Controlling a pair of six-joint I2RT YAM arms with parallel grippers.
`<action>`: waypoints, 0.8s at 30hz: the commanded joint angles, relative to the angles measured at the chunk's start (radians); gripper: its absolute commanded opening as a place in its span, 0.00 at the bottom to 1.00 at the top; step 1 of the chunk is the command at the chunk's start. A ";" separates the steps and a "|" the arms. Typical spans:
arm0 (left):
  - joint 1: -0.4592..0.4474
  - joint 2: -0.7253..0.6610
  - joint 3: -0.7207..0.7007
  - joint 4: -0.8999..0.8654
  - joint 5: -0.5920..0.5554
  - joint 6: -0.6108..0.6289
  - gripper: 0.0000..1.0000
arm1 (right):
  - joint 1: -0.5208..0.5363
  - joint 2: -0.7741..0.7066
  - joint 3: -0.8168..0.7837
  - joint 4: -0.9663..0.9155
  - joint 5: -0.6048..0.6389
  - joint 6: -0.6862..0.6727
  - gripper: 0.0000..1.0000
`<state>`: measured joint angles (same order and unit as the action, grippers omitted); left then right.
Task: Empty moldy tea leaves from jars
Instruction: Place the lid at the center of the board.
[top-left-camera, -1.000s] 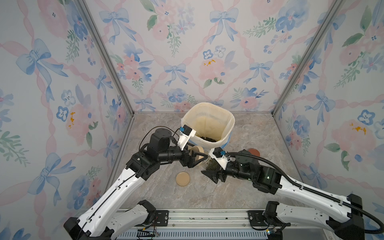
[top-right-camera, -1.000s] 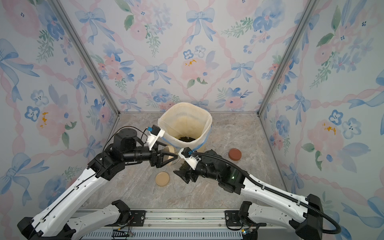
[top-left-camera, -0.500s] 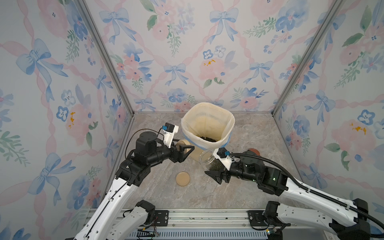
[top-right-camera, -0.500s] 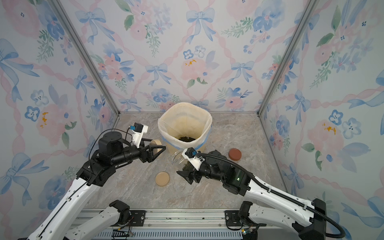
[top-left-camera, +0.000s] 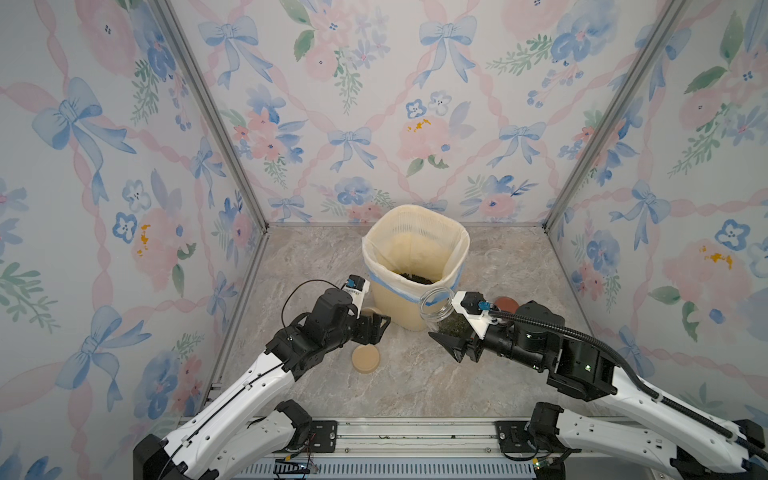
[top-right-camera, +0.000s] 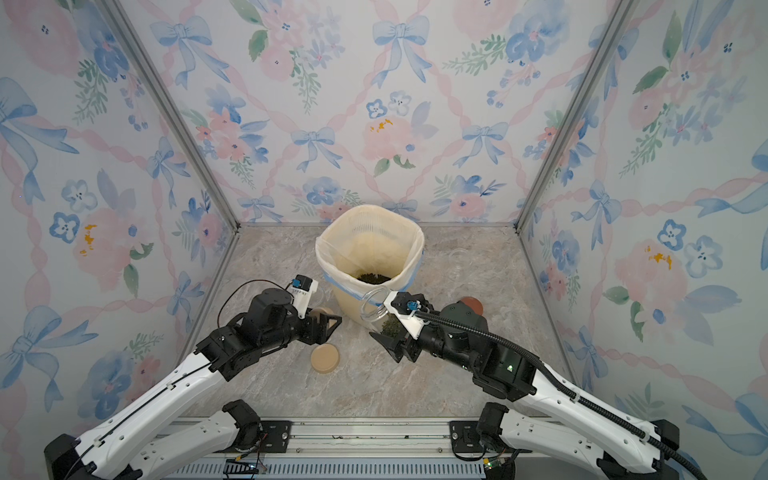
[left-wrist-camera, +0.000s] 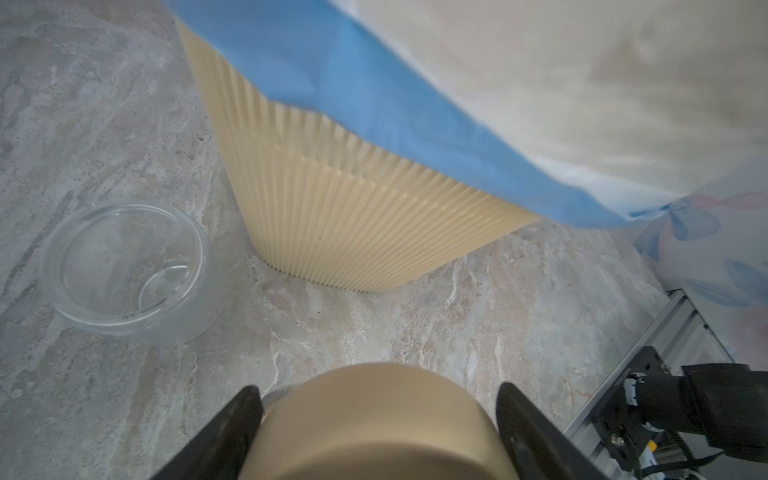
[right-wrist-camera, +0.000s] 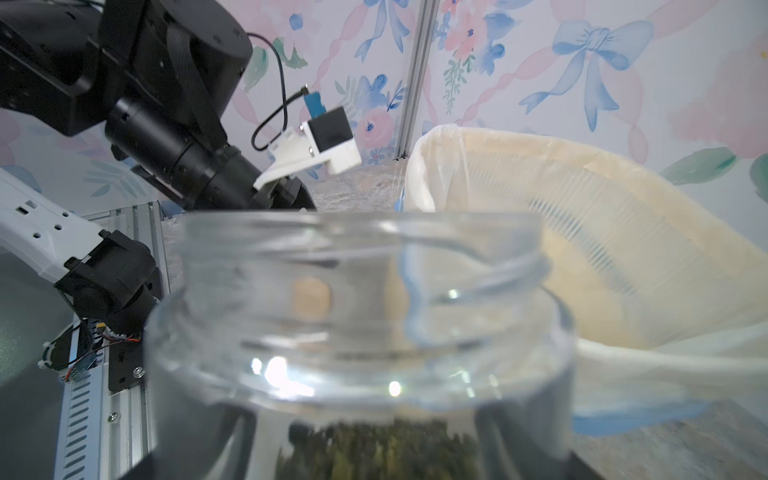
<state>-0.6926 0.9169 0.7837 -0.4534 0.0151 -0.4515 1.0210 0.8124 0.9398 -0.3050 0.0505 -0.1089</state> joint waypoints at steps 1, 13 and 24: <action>-0.074 0.029 -0.028 -0.003 -0.187 -0.050 0.66 | -0.002 -0.026 0.061 0.013 0.041 -0.039 0.65; -0.253 0.130 -0.078 0.090 -0.160 -0.067 0.66 | -0.007 -0.043 0.044 0.006 0.051 -0.025 0.65; -0.320 0.353 -0.092 0.184 -0.045 -0.066 0.67 | -0.010 -0.041 0.047 -0.005 0.052 -0.021 0.65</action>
<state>-1.0073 1.2385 0.7082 -0.3092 -0.0719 -0.5098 1.0206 0.7910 0.9657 -0.3431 0.0872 -0.1322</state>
